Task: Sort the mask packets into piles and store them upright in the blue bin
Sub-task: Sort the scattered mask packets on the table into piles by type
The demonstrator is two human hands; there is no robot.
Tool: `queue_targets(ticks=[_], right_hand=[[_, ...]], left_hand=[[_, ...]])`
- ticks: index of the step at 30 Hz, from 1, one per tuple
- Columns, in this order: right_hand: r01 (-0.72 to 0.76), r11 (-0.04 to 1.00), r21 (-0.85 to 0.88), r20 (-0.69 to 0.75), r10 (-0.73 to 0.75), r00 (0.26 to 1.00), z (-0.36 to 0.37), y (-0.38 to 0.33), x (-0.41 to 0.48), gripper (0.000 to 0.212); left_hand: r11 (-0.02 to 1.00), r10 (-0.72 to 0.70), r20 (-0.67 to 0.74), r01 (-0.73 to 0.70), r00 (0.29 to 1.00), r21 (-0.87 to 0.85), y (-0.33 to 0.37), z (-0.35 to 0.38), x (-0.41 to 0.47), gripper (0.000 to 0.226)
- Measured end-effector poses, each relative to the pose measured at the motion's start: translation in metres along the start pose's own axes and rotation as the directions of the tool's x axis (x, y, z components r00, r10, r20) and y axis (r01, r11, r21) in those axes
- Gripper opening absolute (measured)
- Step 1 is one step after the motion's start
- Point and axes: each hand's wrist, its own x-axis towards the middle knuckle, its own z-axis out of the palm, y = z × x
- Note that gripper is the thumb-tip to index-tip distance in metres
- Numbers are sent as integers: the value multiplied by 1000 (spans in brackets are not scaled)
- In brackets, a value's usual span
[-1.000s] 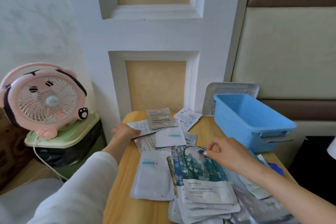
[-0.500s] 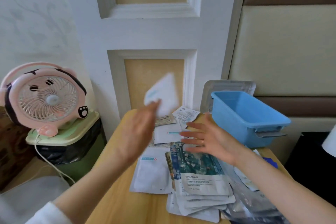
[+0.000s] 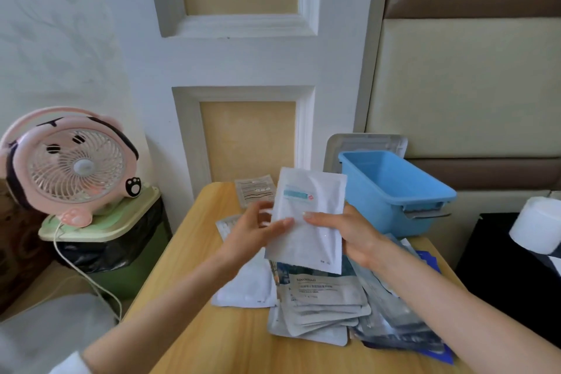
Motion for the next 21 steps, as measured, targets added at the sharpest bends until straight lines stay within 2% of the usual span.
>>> queue_targets(ticks=[1, 2, 4, 5, 7, 9, 11, 12, 14, 15, 16, 17, 19, 21], right_hand=[[4, 996, -93, -8, -5, 1000, 4, 1, 0, 25], [-2, 981, -196, -16, -2, 1000, 5, 2, 2, 21], [-23, 943, -331, -61, 3, 998, 1, 2, 7, 18], [-37, 936, -350, -98, 3, 995, -4, 2, 10, 17], [-75, 936, -343, -174, 15, 985, -18, 2, 18, 13], [-104, 933, -345, -209, 31, 977, -30, 4, 25, 12], [-129, 921, -368, -211, 52, 976, -36, 10, 34, 12], [-143, 913, -383, -211, 64, 975, -38, 13, 39, 11], [-163, 886, -434, -218, 72, 973, -40, 19, 50, 7], [-168, 869, -466, -223, 68, 972, -41, 21, 56, 7], [-171, 851, -496, -230, 61, 971, -40, 23, 62, 7], [-171, 835, -523, -235, 52, 971, -39, 24, 70, 8], [-173, 809, -562, -239, 42, 970, -34, 25, 88, 10], [-200, 774, -600, -250, 56, 967, -28, 27, 108, 14]], left_hand=[[997, -65, 45, 67, 997, -30, -4, -3, 5, 35], [997, -80, 14, 80, 997, -20, -6, -8, 8, 27], [998, -67, -190, 63, 979, -27, -17, -31, 13, 9], [997, -73, -311, 70, 948, -22, -25, -47, 17, 4], [986, -133, -446, 165, 885, 34, -49, -76, 23, 11], [925, -240, -425, 339, 873, 174, -71, -87, 22, 15], [783, -347, -332, 466, 877, 411, -93, -81, 17, 24], [685, -389, -284, 482, 876, 546, -97, -77, 13, 31], [397, -383, -233, 387, 894, 832, -91, -77, 19, 46], [275, -333, -213, 311, 918, 910, -83, -78, 27, 53], [239, -266, -176, 242, 948, 941, -73, -78, 38, 58], [281, -185, -129, 179, 974, 943, -64, -78, 52, 60], [434, -22, -42, 47, 999, 900, -45, -68, 82, 54], [442, 6, 43, -41, 999, 896, -35, -51, 109, 36]])
